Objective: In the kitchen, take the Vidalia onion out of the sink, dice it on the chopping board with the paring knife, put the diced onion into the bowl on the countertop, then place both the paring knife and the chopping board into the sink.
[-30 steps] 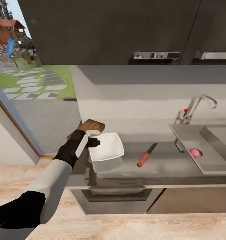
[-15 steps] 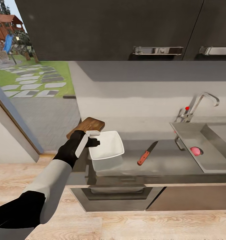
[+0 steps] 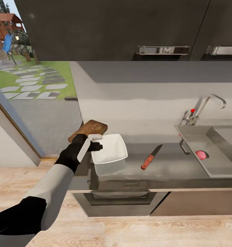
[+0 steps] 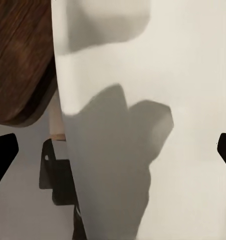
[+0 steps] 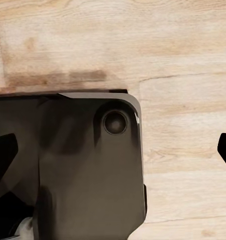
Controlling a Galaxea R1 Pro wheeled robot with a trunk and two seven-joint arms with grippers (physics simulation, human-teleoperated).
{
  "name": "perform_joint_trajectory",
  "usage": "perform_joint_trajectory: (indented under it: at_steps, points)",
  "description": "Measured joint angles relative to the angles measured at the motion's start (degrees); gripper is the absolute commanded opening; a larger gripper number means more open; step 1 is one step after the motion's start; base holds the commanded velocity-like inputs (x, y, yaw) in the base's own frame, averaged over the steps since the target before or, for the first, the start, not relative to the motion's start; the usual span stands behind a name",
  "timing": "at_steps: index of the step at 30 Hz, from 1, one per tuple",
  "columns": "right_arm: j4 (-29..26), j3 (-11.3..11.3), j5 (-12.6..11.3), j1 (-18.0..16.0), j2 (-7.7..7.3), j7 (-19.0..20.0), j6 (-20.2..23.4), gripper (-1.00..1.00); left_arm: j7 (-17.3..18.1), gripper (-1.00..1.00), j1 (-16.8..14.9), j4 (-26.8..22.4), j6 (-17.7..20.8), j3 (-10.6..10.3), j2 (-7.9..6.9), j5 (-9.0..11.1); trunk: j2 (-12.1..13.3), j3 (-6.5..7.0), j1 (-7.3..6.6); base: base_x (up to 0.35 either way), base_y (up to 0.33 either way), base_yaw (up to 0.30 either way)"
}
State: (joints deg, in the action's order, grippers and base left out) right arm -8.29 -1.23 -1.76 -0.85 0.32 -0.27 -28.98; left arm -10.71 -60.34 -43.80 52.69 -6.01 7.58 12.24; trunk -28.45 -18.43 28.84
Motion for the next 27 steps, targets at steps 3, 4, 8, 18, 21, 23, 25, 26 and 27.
perform_joint_trajectory:
  at_steps: [3,4,8,18,21,23,25,26,27]
  points:
    - [0.0,0.0,0.0,0.0,0.01,0.0,0.0,1.0,0.0,-1.0,0.0,-0.3,0.0,0.0,0.01,0.4,0.0,0.0,0.0,0.0,0.0,0.0]
    - [0.0,0.0,0.0,0.0,0.01,0.0,0.0,1.0,-0.1,-1.0,0.0,-0.3,-0.1,0.1,0.01,0.6,0.0,0.0,0.0,0.0,0.0,0.0]
    - [0.0,0.0,0.0,0.0,0.01,0.0,0.0,1.0,-0.1,-1.0,0.0,-0.3,-0.1,0.1,0.01,1.0,0.0,0.0,0.0,0.0,0.0,0.0]
    - [0.0,0.0,0.0,0.0,0.01,0.0,0.0,1.0,0.0,-1.0,0.0,-0.2,0.0,0.1,0.01,0.6,0.0,0.0,0.0,0.0,0.0,0.0]
    - [0.0,0.0,0.0,0.0,0.01,0.0,0.0,1.0,0.1,-1.0,0.0,-0.4,0.1,0.2,0.0,0.5,0.0,0.0,0.0,0.0,0.0,0.0]
    - [0.0,0.0,0.0,0.0,0.01,0.0,0.0,1.0,0.2,-1.0,0.0,-0.6,0.2,0.7,0.0,0.5,0.0,0.0,0.0,0.0,0.0,0.0]
    - [0.0,0.0,0.0,0.0,0.01,0.0,0.0,1.0,0.3,-1.0,0.0,-0.9,0.2,1.2,0.02,0.6,0.0,0.0,0.0,0.0,0.0,0.0]
    - [0.0,0.0,0.0,0.0,0.01,0.0,0.0,1.0,0.3,-1.0,0.0,-1.3,0.2,1.6,0.05,0.6,0.0,0.0,0.0,0.0,0.0,0.0]
    - [0.0,0.0,0.0,0.0,-0.01,0.0,-0.1,1.0,0.3,-1.0,0.0,-1.6,0.3,1.8,0.07,0.2,0.0,0.03,0.0,0.0,0.022,0.0]
